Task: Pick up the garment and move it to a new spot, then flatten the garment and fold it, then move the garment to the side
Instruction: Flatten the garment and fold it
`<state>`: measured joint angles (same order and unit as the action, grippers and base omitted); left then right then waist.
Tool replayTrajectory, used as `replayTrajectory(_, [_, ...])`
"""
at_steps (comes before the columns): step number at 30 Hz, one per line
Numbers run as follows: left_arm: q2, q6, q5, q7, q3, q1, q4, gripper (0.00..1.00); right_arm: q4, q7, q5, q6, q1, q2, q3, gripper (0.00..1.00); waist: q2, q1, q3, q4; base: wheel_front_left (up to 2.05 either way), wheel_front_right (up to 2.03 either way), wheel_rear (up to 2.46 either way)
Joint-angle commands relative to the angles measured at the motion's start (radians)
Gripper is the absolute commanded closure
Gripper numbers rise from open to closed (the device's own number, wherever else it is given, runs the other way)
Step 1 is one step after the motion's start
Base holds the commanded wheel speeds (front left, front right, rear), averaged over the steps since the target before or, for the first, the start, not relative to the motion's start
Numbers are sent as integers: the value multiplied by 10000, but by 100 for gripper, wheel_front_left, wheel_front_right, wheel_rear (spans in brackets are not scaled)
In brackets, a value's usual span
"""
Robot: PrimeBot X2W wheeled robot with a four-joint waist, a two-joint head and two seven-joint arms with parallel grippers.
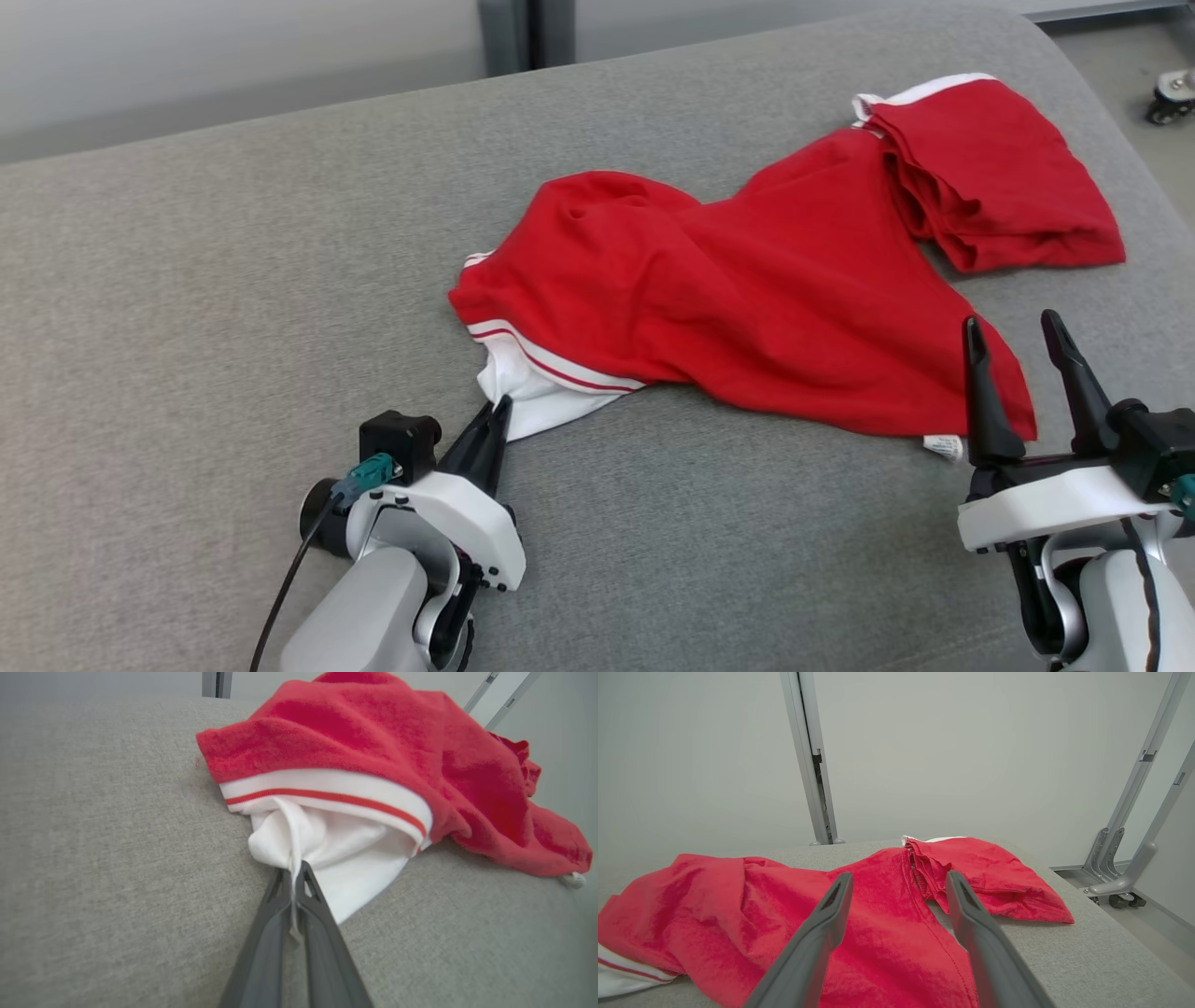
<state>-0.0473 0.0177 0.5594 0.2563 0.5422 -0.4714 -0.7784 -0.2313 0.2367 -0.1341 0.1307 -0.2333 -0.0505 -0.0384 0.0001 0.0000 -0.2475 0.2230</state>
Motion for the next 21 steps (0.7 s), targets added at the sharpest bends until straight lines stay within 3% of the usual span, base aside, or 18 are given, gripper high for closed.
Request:
replayTrajectory(1, [-68,-26,64,59,-13,-188,84,100,-6,82,9,0,-34,-25,-87,0,-1,0,53,-172,0,0,0])
replayTrajectory(13, [-281,-421,-746,98,-1065,882,3280,100,-5,176,-86,1,251,-25,-349,0,-1,0,661,-1382,0,0,0])
replayTrajectory(21, [-1060,-1274,-876,-235,-1459,2816,5540,100,-10,206,-144,1,416,-25,-466,0,-1,0,791,-2012,0,0,0])
